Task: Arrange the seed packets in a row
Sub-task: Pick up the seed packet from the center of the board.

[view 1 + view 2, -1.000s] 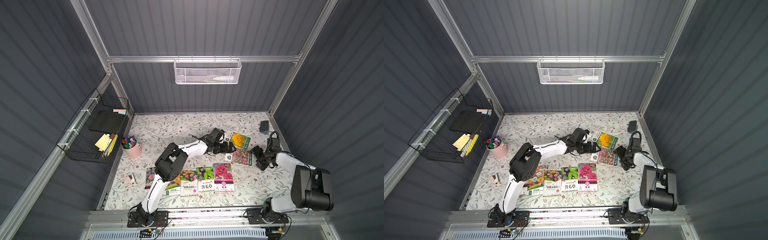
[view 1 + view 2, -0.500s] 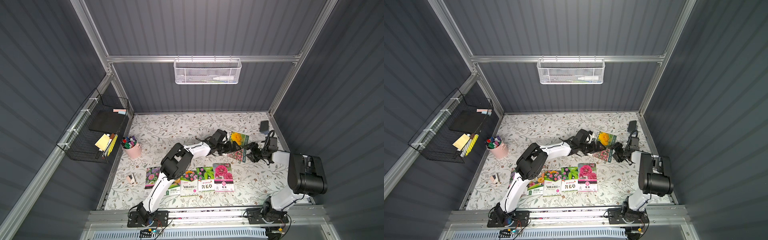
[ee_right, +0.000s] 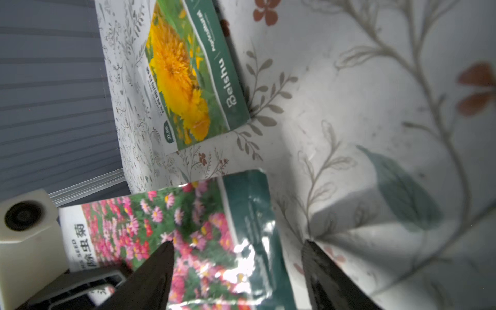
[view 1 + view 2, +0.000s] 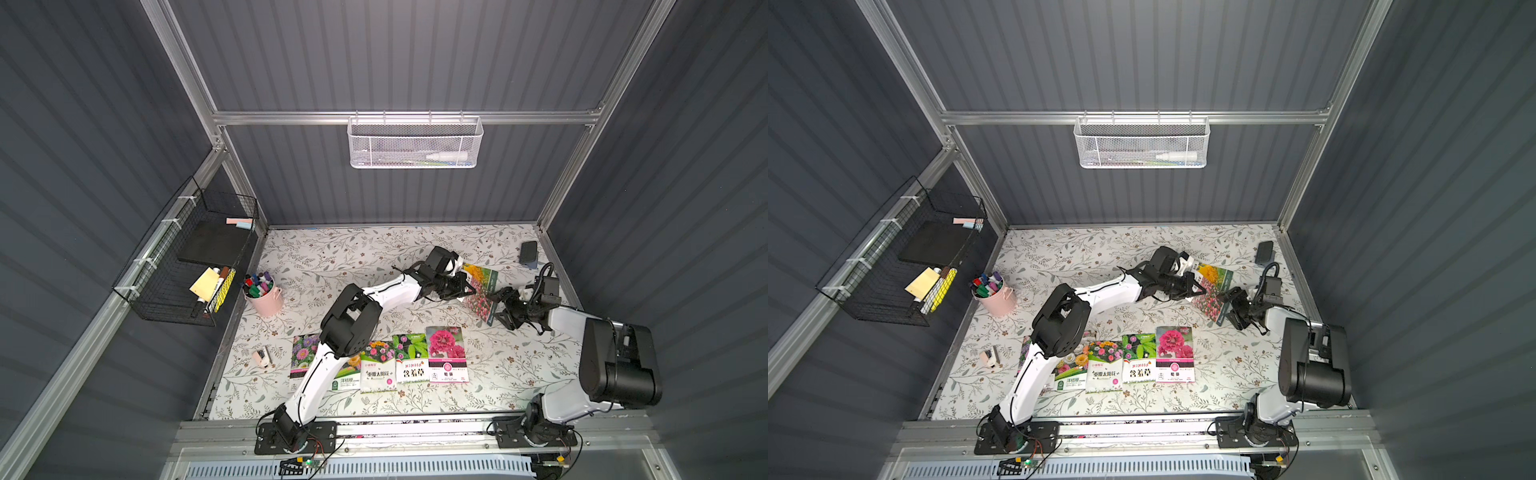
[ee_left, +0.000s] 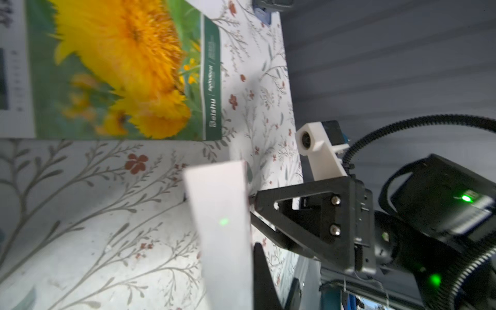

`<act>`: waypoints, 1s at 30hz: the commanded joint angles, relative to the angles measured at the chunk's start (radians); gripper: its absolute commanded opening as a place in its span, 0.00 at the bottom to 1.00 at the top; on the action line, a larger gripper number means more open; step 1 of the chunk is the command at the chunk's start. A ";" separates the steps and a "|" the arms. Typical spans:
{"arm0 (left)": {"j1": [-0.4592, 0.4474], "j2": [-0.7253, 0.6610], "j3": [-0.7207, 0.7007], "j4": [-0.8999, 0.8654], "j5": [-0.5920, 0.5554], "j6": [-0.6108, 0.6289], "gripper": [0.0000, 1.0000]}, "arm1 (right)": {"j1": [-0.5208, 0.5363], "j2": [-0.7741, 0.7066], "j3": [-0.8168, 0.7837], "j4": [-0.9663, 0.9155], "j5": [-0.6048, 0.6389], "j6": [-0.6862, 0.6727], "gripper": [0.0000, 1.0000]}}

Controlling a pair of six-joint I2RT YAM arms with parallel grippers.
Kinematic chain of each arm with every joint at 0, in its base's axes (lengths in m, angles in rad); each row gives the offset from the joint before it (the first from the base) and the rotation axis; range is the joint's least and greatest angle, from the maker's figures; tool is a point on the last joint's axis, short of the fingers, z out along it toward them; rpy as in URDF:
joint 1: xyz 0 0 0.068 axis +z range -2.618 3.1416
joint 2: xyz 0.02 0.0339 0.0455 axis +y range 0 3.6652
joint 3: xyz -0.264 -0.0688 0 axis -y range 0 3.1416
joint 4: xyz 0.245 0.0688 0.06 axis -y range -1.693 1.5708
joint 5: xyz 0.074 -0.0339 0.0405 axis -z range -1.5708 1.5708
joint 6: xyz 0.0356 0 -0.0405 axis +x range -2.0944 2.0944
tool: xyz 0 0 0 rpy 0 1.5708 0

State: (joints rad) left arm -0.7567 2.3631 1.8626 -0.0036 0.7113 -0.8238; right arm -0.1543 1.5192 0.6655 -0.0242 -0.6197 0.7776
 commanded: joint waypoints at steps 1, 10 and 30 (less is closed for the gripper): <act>0.038 -0.022 0.070 0.020 0.209 0.006 0.00 | -0.036 -0.089 -0.005 -0.066 -0.066 -0.031 0.81; 0.083 -0.102 0.090 -0.236 0.531 0.165 0.00 | -0.080 -0.268 -0.012 -0.069 -0.368 -0.029 0.86; 0.083 -0.143 -0.028 -0.048 0.460 0.006 0.78 | -0.031 -0.487 -0.031 -0.249 -0.311 -0.149 0.00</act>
State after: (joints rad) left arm -0.6685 2.2761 1.8412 0.0807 1.2198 -0.9310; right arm -0.1879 1.0607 0.6289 -0.1883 -0.9752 0.6827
